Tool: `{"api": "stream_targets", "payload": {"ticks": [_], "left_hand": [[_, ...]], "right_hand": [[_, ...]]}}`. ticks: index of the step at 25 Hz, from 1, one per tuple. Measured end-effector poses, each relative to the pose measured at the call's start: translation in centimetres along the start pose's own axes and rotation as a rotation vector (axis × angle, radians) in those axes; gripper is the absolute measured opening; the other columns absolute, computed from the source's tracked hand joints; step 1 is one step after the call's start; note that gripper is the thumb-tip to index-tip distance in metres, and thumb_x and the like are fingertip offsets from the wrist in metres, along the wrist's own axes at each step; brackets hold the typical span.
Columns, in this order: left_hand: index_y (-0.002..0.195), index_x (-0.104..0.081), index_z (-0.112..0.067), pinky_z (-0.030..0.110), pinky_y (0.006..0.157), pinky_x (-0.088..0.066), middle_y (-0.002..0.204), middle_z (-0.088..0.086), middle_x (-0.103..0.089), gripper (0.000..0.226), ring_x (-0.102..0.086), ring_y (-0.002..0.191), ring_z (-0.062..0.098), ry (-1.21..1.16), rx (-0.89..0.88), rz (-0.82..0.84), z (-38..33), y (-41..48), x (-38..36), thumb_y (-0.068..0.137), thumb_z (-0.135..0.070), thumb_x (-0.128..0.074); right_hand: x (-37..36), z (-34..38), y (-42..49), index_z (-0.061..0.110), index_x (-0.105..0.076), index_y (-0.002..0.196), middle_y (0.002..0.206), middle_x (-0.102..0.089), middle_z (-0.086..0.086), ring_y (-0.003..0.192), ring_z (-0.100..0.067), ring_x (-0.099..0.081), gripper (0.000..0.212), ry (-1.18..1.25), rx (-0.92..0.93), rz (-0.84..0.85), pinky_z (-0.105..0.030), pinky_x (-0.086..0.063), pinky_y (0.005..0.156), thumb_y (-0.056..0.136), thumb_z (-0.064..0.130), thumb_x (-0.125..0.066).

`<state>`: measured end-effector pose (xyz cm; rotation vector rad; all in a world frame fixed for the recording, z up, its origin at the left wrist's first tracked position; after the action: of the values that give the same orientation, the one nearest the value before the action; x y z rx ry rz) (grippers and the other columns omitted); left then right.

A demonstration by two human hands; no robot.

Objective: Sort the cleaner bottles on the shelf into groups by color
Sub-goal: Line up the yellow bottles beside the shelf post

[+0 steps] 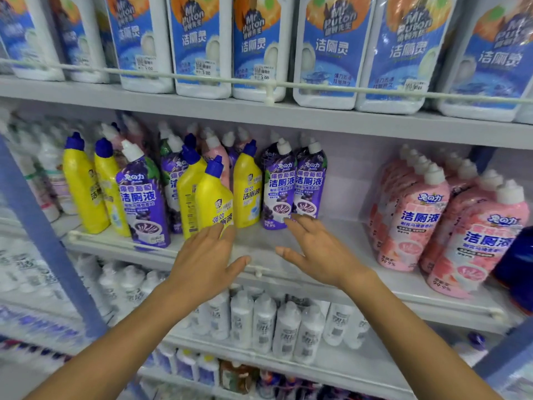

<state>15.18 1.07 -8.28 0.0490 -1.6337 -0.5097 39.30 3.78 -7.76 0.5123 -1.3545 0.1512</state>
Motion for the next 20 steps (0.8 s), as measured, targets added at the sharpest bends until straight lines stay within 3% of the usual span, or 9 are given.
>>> {"api": "stream_targets", "payload": {"ticks": [5,8,12,16,20], "left_hand": [[0.125,-0.057,-0.011,0.044,0.086,-0.054,0.116,0.007,-0.063,0.071,-0.059,0.108,0.033,0.058,0.028,-0.09,1.9,-1.2,2.2,0.087,-0.068,-0.034],[0.118,-0.054,-0.011,0.041,0.077,-0.052,0.11,0.009,-0.062,0.06,-0.059,0.103,0.034,0.054,0.142,-0.112,3.3,0.0,3.6,0.088,-0.063,-0.055],[0.121,-0.046,-0.009,0.043,0.072,-0.045,0.108,0.013,-0.06,0.061,-0.061,0.102,0.039,-0.085,0.301,-0.145,3.6,3.5,4.1,0.086,-0.052,-0.071],[0.113,-0.045,-0.011,0.04,0.07,-0.038,0.108,0.011,-0.061,0.053,-0.06,0.102,0.039,-0.23,0.393,-0.224,3.6,5.6,3.2,0.084,-0.042,-0.078],[0.116,-0.049,-0.013,0.046,0.077,-0.05,0.111,0.007,-0.061,0.056,-0.061,0.101,0.035,-0.342,0.392,-0.27,5.0,6.1,2.2,0.08,-0.038,-0.083]], "right_hand": [[1.1,1.6,3.2,0.016,-0.03,0.156,0.161,-0.031,-0.009,0.148,-0.028,-0.026,0.077,0.04,0.07,-0.011,-0.041,-0.032,0.119,0.097,0.063,-0.046],[1.9,2.3,6.3,0.015,-0.028,0.157,0.162,-0.028,-0.009,0.15,-0.027,-0.023,0.076,0.061,0.125,-0.02,-0.041,-0.029,0.12,0.099,0.059,-0.048],[3.4,3.8,11.9,0.015,-0.026,0.158,0.164,-0.024,-0.008,0.151,-0.028,-0.021,0.077,0.084,0.172,-0.039,-0.042,-0.029,0.12,0.098,0.06,-0.045],[3.9,4.3,17.9,0.011,-0.029,0.155,0.162,-0.027,-0.011,0.149,-0.031,-0.024,0.076,0.101,0.11,-0.17,-0.046,-0.033,0.117,0.098,0.056,-0.051],[3.0,3.4,22.0,0.007,-0.033,0.151,0.154,-0.034,-0.02,0.142,-0.039,-0.033,0.069,0.126,0.027,-0.213,-0.046,-0.035,0.113,0.097,0.038,-0.061]]}}
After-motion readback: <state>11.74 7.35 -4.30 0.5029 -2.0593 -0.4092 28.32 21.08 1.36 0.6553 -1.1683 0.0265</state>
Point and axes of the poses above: each hand's wrist, its own y-axis towards the middle knuckle, its own x-axis out of the back of the hand, z = x × y, the point moved 2 cm from there along y, towards the middle knuckle
